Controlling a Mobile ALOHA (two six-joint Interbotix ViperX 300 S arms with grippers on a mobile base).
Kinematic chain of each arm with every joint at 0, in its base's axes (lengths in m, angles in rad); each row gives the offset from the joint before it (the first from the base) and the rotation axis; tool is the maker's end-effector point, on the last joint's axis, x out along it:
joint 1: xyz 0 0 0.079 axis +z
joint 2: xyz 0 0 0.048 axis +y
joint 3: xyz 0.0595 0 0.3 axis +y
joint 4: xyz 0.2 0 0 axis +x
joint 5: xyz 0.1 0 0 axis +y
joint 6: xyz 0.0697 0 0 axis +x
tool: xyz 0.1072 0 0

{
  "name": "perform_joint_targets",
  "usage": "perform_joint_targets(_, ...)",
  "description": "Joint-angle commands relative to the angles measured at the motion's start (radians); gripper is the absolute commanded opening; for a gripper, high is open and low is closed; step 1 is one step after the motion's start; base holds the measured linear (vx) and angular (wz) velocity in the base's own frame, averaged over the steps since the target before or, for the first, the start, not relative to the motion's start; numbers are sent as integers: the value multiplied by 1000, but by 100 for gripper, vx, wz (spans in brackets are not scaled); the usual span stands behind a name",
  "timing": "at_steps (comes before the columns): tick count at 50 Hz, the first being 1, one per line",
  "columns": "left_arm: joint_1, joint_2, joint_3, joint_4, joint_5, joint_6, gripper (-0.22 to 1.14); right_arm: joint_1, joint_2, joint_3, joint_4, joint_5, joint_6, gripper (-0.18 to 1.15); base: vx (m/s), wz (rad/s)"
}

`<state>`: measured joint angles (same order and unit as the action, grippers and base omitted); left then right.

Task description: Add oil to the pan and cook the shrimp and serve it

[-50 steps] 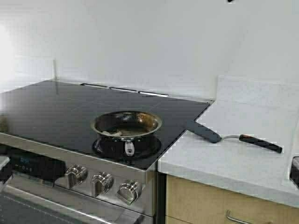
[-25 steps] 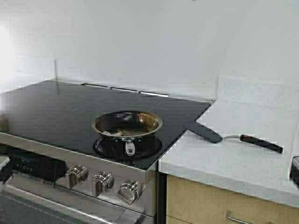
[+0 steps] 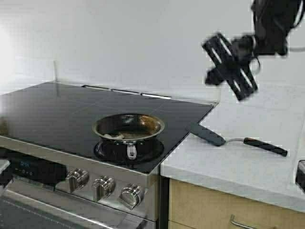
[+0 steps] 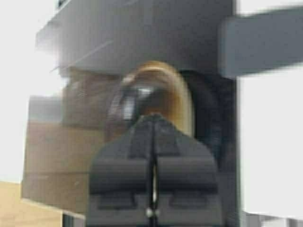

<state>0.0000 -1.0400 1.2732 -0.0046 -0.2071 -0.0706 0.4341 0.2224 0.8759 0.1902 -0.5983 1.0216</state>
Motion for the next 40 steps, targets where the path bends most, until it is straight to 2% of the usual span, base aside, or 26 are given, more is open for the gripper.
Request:
perform_joint_targets(1,2,5,-8,0,-5,-2,3,40,40,44,80,-91,40,7,0,0)
perform_joint_targets(13,2,5,-6,0,-5,-2,3,115,230,83,354,-383,91,7,0,0)
perform_joint_targets(20,2,3,-6,0,-5,-2,3,120,345,66,367,-479,176,7,0,0)
perform_joint_targets(29,2,3,-6,0,-5,-2,3,120,466,40,362,-503,291,13,0,0)
perform_joint_targets(32,2,5,-6,0,-5,-2,3,117,503,25,362,-531,296,22,0,0)
perform_joint_targets(34,2,5,-6,0,-5,-2,3,117,528,11,359,-560,293,33,0,0)
perform_joint_targets(40,2,3,-6,2,-5,-2,3,115,597,-38,350,-686,302,80,0,0)
